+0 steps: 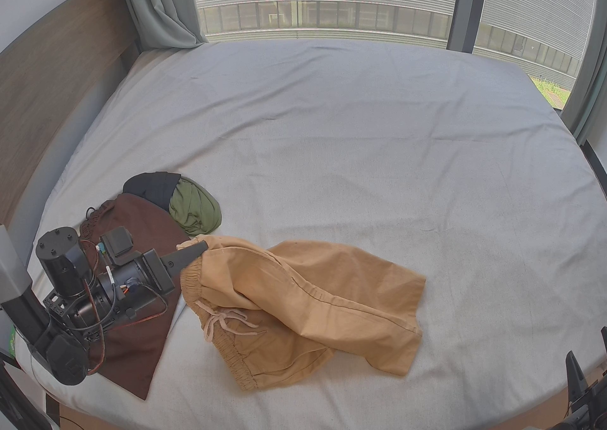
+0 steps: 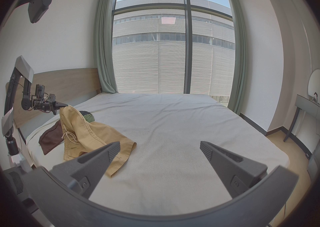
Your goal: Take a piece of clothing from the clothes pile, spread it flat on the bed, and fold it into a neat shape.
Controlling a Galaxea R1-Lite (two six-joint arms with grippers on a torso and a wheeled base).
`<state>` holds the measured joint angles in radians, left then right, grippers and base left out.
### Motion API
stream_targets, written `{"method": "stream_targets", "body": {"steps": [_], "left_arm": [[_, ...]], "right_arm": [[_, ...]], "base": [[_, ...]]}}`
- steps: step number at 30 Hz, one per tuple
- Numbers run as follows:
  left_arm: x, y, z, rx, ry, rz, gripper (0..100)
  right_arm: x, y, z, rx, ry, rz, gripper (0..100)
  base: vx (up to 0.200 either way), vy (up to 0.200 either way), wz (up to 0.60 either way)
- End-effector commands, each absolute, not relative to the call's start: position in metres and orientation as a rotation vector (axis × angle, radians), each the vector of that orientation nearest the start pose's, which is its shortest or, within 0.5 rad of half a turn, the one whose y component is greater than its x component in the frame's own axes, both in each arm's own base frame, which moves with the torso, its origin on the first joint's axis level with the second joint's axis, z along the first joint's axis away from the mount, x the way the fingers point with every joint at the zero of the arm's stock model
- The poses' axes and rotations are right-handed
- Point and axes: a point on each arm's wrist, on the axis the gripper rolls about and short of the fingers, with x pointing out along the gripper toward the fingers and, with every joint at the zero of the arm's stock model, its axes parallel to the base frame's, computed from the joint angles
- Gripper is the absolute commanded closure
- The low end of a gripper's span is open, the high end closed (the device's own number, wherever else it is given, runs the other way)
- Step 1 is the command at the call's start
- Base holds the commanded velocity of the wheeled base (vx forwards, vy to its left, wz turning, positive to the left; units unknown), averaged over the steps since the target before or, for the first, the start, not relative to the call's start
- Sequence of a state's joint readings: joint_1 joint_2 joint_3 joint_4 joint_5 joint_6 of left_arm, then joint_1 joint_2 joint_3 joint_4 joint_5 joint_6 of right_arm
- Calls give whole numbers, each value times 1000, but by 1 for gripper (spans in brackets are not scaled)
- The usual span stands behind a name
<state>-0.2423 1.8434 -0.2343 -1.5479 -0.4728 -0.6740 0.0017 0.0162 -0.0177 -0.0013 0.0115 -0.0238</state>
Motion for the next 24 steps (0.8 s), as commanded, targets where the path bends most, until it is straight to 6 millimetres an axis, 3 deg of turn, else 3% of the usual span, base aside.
{"method": "stream_targets", "body": {"steps": [1,8,22,24], "left_arm": [[241,-70,103,-642,307,-662,100],[245,-68,91,-569,319,-649,100],[242,-67,99,-564,286,-658,100],[242,-67,99,-564,285,-655,100]], "right_arm": [[-23,0,76,-25,-3,14,0],[-23,0,76,-21,-3,12,0],[-23,1,76,-35,-10,26,0],[-25,1,89,-43,-90,27,0]], "base": [[0,0,0],[0,0,0],[0,0,0],[0,0,0]]}}
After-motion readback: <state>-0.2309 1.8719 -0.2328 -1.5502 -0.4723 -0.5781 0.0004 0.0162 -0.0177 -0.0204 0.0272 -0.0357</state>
